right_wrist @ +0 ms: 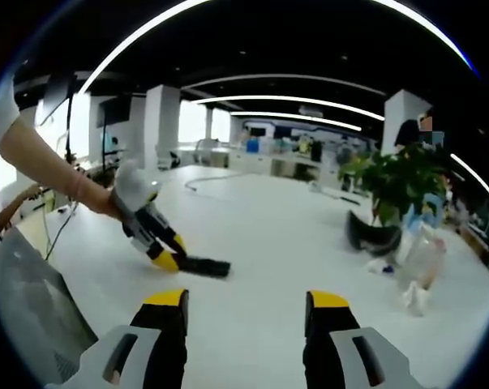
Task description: Press the specified remote control buttons in sequence, fully releasing each button before pressing the next.
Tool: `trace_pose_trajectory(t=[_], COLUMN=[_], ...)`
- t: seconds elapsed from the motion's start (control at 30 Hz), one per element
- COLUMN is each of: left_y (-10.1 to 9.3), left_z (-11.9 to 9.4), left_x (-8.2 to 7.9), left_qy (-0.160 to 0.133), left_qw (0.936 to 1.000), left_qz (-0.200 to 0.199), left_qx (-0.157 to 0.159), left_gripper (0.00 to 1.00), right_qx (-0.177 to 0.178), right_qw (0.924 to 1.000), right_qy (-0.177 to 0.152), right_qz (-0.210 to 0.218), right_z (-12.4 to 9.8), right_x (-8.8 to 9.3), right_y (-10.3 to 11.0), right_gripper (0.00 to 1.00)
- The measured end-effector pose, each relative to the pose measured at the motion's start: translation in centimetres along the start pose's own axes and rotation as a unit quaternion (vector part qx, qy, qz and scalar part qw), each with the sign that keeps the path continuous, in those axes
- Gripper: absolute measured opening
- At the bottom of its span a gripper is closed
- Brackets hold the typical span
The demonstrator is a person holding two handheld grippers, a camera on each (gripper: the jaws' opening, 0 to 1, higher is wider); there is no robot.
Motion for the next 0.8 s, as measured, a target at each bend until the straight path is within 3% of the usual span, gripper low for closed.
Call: trace_pose_trajectory(t=[0.8], left_y=[-1.3], left_z=[-0.3], left_x=[0.3], left_qy=[-0.005], left_qw=[1.0000], left_qz=[0.003], left_qx=[0.004], left_gripper=[0.24], right_qx=[-0.006], right_qw=[1.0000], right_qy=[0.002], right_qz=[-0.005], right_z=[0.0], right_x=[0.0], right_y=[0.3], right_gripper=[0.55])
Point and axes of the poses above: the point that each gripper's makers call its tool centre point, and the gripper's own axes: z roughly forward along the fingers, y roughly to its left, x roughly out of its underside, the point moved 3 cm from there along -z, roughly backward along the fingers, and after that the axes turned 7 degrees about -y, right-handed, at the moved point
